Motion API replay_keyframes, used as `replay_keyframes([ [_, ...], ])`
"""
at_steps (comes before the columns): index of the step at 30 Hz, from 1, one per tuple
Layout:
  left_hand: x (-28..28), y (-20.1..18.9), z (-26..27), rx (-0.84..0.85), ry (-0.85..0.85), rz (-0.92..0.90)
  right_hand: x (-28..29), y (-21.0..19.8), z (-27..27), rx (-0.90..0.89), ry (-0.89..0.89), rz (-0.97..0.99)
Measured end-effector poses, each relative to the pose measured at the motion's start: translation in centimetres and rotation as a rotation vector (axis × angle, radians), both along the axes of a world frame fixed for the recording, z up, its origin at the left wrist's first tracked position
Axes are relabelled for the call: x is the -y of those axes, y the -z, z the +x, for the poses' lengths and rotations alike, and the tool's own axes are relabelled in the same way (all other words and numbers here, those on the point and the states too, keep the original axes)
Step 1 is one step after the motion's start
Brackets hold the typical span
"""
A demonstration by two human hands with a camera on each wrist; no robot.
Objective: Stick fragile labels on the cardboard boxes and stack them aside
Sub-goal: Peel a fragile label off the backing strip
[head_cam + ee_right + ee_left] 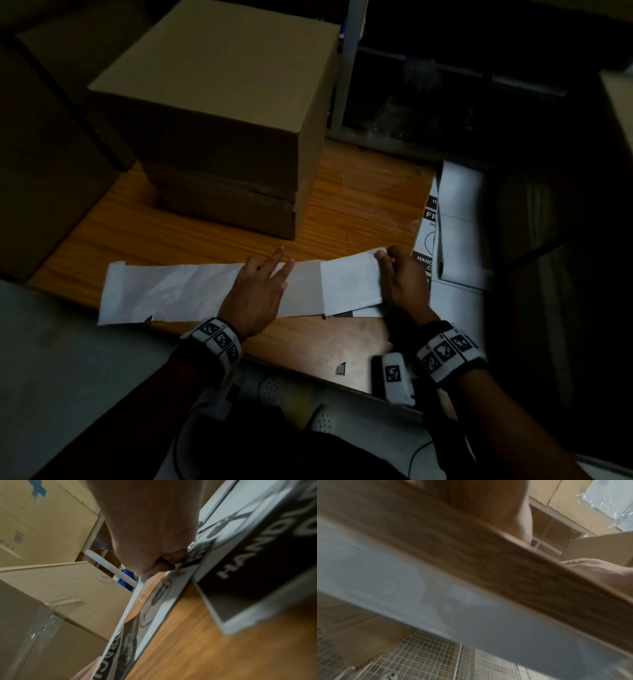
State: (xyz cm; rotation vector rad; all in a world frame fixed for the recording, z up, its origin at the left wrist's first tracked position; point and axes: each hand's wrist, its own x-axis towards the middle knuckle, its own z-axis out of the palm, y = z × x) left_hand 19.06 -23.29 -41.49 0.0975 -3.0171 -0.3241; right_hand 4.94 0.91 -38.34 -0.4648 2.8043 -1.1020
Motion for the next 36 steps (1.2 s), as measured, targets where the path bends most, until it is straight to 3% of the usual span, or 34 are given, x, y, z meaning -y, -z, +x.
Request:
replay_keyframes([
  [36, -0.1, -1.1, 0.2, 0.113, 0.031, 0.006, -3.4, 1.6, -0.8, -0.013, 0.091, -0.015],
])
